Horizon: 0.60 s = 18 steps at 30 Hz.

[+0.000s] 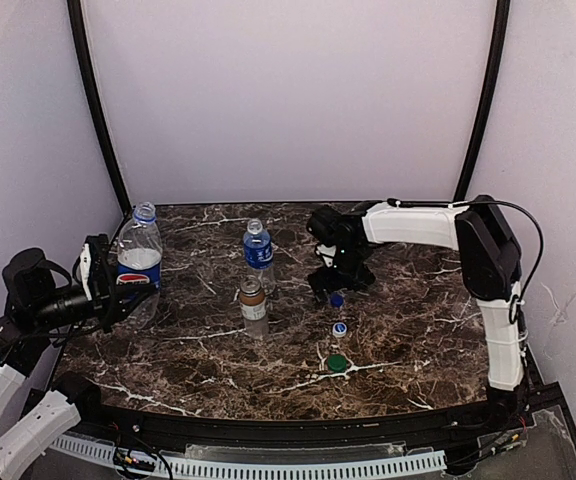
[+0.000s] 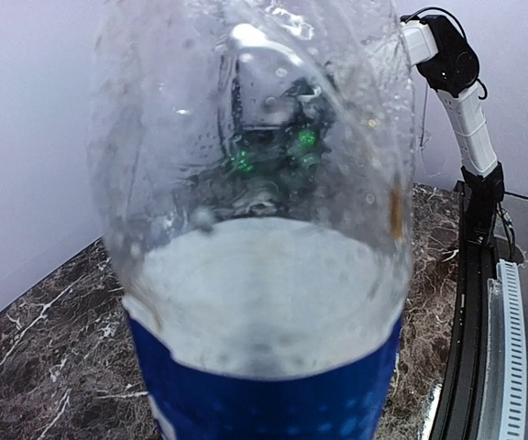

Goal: Unscrew the bottle caps

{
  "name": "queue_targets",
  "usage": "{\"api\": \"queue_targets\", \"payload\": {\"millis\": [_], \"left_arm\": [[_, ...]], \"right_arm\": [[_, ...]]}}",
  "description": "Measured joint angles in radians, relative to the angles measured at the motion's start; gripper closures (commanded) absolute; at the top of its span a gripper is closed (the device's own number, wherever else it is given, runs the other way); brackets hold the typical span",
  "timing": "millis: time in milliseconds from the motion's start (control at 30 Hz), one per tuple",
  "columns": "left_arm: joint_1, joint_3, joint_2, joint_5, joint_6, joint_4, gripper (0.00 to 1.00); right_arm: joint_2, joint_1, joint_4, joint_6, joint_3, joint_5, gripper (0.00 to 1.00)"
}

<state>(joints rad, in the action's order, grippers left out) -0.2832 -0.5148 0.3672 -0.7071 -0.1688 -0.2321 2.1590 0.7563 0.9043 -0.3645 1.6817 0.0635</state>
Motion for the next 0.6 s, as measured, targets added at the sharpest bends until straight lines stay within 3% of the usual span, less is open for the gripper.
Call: {"api": "queue_targets", "payload": {"millis": [100, 200, 300, 433, 600], "left_arm": [[0.0, -0.004, 0.0, -0.041, -0.019, -0.002, 0.72], [0.0, -0.01, 0.001, -0.092, -0.046, -0.002, 0.7], [0.0, -0.016, 0.006, -0.146, -0.074, -0.002, 0.69], [0.0, -0.029, 0.024, -0.196, -0.103, 0.0, 0.68], [0.0, -0.04, 0.04, -0.229, -0.116, 0.0, 0.67]], "right_arm": [[-0.06, 0.018, 0.005, 0.029, 0.016, 0.049, 0.01], [-0.225, 0.066, -0.077, 0.084, 0.018, 0.091, 0.03], [-0.452, 0.144, -0.311, 0.159, -0.047, 0.074, 0.07], [-0.7, 0.286, -0.766, 0.234, -0.209, -0.102, 0.08], [-0.604, 0.403, -1.137, 0.273, -0.164, -0.314, 0.07]]}}
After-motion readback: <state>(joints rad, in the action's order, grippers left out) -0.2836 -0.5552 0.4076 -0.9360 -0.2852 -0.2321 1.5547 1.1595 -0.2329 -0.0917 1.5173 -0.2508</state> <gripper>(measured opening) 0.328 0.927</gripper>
